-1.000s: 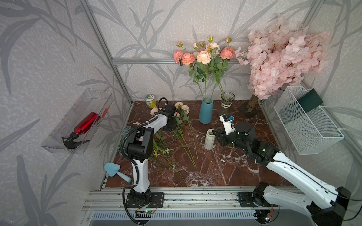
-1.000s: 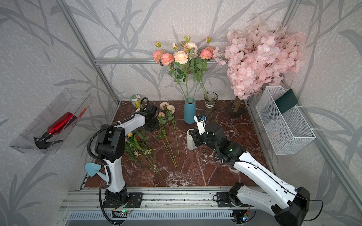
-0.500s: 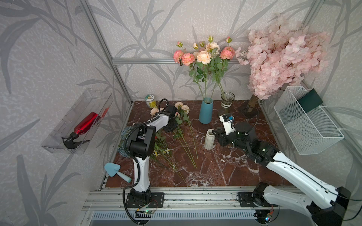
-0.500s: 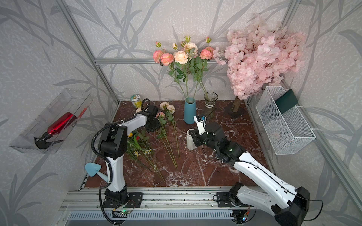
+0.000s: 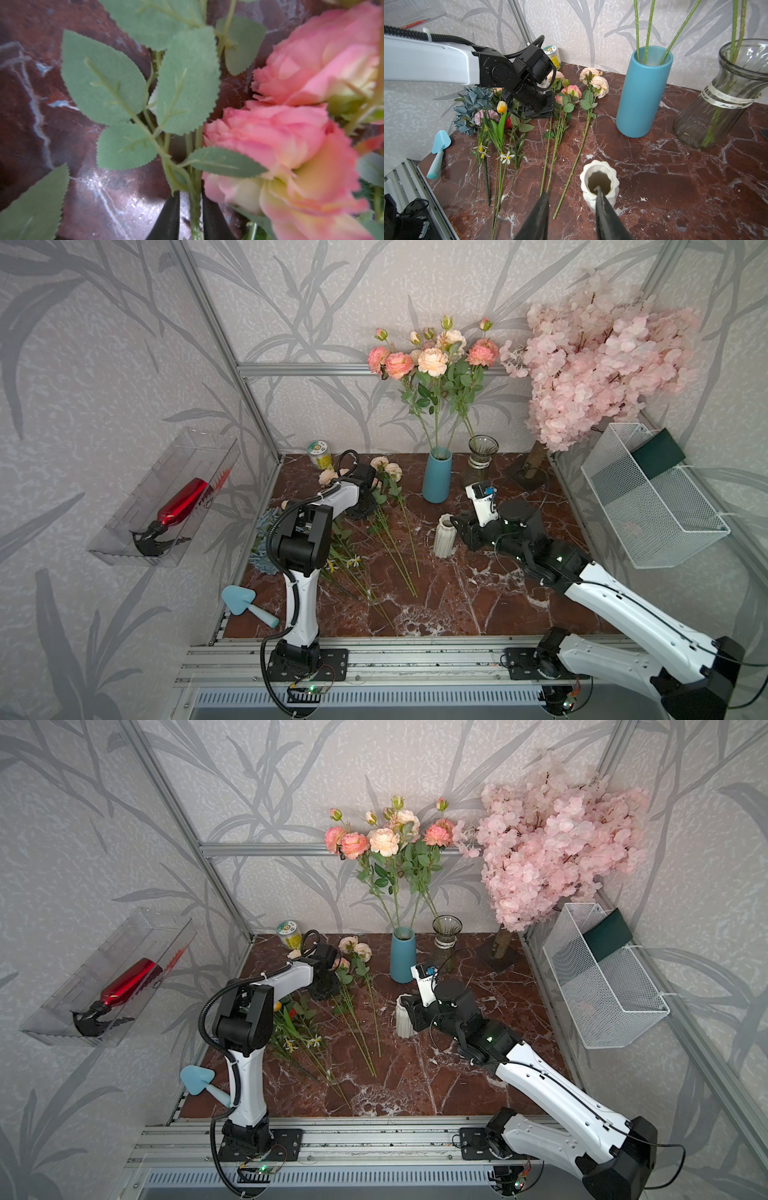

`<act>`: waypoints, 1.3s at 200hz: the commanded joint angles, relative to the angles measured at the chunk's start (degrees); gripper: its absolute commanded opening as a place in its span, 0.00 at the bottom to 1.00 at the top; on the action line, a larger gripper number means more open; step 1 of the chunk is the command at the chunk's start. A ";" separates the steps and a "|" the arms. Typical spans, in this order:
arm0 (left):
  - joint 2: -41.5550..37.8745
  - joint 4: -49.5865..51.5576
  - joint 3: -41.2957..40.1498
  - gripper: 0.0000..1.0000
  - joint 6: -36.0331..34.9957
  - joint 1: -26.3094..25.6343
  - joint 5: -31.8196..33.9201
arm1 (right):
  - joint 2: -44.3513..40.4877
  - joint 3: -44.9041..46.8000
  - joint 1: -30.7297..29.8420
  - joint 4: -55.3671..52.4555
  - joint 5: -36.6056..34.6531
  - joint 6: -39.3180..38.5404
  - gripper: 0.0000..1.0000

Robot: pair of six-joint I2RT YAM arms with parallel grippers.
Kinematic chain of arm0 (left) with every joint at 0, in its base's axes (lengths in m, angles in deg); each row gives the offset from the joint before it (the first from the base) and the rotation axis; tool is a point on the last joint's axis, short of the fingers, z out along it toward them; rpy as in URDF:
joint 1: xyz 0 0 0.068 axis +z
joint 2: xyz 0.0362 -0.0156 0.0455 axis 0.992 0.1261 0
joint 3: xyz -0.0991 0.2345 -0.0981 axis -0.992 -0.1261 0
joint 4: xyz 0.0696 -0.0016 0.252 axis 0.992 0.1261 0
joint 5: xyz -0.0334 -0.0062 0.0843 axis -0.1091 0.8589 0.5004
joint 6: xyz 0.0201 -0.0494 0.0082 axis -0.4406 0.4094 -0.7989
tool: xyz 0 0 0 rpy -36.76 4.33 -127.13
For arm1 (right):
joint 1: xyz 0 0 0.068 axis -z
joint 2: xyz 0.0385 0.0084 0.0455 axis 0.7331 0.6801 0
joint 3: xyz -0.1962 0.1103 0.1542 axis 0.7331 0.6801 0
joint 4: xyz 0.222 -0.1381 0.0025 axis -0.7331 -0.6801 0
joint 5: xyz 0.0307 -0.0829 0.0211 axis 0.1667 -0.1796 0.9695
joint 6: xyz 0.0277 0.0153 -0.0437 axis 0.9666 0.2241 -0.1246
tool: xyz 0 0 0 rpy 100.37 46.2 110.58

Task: Place the pink flowers into the vase
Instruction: Pick up the flower at the center of the board.

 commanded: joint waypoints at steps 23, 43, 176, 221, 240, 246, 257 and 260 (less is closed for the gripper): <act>-1.99 0.56 -0.74 0.20 0.34 -0.41 2.83 | -0.18 0.00 0.35 0.87 0.35 0.38 0.38; -3.56 0.45 -1.59 0.16 0.17 -0.64 3.58 | -0.25 0.05 0.36 0.80 0.37 0.35 0.38; -13.90 0.82 -5.83 0.04 -0.11 -2.59 10.17 | -0.18 -0.44 0.40 0.44 -0.30 0.28 0.38; -18.98 -0.76 -8.19 0.04 -1.76 -2.51 7.09 | -0.02 -0.61 0.54 0.42 -0.09 0.49 0.38; -21.57 -1.17 -9.65 0.03 -2.53 -2.55 6.99 | 0.30 -0.70 0.71 0.48 0.38 0.76 0.38; -22.24 -1.22 -10.20 0.03 -2.76 -2.51 7.10 | 0.43 -0.70 0.72 0.50 0.64 0.79 0.38; -23.60 -1.18 -11.02 0.03 -3.17 -2.53 7.54 | 0.67 -0.69 0.79 0.50 0.79 1.01 0.38; -23.93 -1.28 -11.30 0.03 -3.39 -2.51 7.59 | 0.76 -0.70 0.79 0.59 0.81 1.04 0.38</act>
